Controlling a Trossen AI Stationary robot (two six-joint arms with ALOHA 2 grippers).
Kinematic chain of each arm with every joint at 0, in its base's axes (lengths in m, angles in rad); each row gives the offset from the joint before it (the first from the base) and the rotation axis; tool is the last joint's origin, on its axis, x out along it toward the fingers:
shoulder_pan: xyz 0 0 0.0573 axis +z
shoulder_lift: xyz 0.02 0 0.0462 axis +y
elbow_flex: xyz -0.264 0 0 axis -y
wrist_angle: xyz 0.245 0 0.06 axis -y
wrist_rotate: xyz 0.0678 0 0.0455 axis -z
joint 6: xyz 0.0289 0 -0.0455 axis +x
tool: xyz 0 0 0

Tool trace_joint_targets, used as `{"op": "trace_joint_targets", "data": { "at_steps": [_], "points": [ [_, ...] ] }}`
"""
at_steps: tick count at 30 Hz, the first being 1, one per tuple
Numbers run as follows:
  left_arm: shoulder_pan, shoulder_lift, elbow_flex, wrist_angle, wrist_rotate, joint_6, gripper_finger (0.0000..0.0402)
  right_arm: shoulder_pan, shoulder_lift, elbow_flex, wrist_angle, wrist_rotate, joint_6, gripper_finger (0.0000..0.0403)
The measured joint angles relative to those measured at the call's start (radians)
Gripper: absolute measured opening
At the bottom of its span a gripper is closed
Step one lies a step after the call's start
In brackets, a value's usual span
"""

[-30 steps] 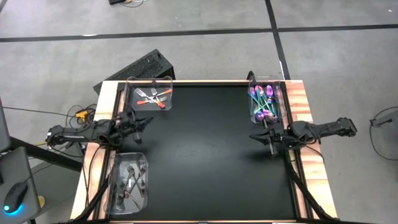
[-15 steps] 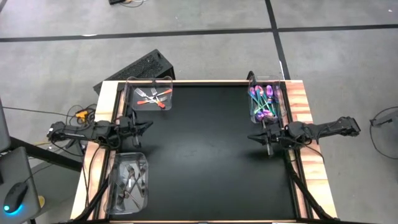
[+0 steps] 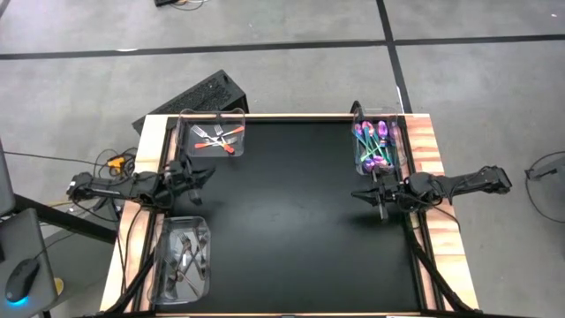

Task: Sort silverware by color (type)
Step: Return to Home Position

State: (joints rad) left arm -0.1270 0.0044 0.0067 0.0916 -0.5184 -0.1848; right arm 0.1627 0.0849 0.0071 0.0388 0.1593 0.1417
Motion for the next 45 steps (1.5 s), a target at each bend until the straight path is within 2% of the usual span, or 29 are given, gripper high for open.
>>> {"op": "trace_joint_targets", "data": {
  "at_steps": [2,7,9,12,14,20,25,31,35,39,45],
  "points": [
    [-0.012,0.0,0.0,0.004,0.063,-0.011,0.0,0.0,0.0,0.0,0.0,0.0,0.0,0.0012],
    [-0.037,-0.002,0.03,0.21,0.075,-0.02,0.0,0.0,0.0,0.0,-0.001,0.0,0.0,0.0012],
    [-0.038,0.001,0.088,0.184,0.124,0.079,0.0,0.0,0.0,-0.001,-0.001,0.0,0.0,0.0012],
    [-0.038,-0.001,0.142,0.068,0.137,0.111,0.0,0.0,0.0,-0.001,-0.001,-0.001,0.0,0.0012],
    [-0.038,0.001,0.132,0.024,0.152,0.112,0.0,0.0,0.0,-0.001,-0.001,-0.001,0.0,0.0012],
    [-0.038,0.0,0.039,0.051,0.173,0.069,0.0,0.0,0.0,-0.001,-0.001,-0.001,0.0,0.0012],
    [-0.039,-0.001,0.003,0.045,0.298,-0.037,0.0,0.0,0.0,-0.001,-0.001,-0.001,-0.001,0.0012],
    [-0.07,-0.001,0.005,-0.022,0.223,-0.004,0.0,0.0,0.0,-0.001,-0.001,-0.002,-0.002,0.0012],
    [-0.078,0.0,0.038,-0.139,0.27,-0.03,0.0,0.0,0.0,-0.001,-0.001,-0.002,-0.002,0.0012],
    [-0.077,0.0,0.04,-0.138,0.174,-0.012,0.0,0.0,0.0,-0.001,-0.001,-0.002,-0.002,0.0012],
    [-0.077,0.011,0.04,-0.138,0.142,0.023,0.0,0.0,0.0,-0.001,-0.001,-0.002,-0.002,0.0012]
  ]
}}
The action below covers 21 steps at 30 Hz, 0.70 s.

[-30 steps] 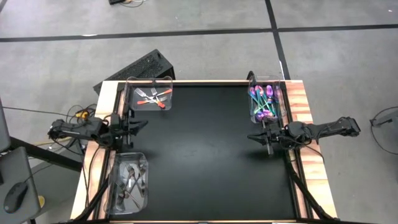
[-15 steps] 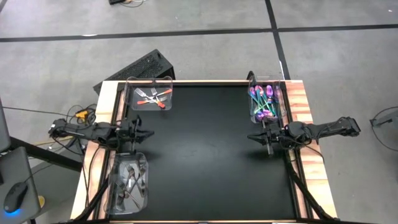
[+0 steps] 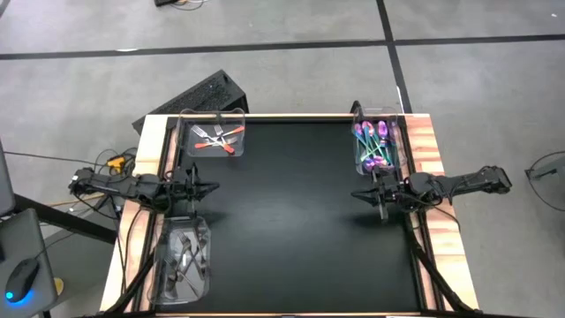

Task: Sort silverware by color (type)
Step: Return to Home Position

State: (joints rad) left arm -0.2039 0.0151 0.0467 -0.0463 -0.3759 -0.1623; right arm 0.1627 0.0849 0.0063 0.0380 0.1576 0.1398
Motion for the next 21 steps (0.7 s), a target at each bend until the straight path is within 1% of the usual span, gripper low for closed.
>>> {"op": "trace_joint_targets", "data": {
  "at_steps": [21],
  "points": [
    [0.0,0.003,0.0,-0.001,0.0,-0.016,0.0,0.0,0.0,0.0,0.0,0.0,0.001,0.0012]
  ]
}}
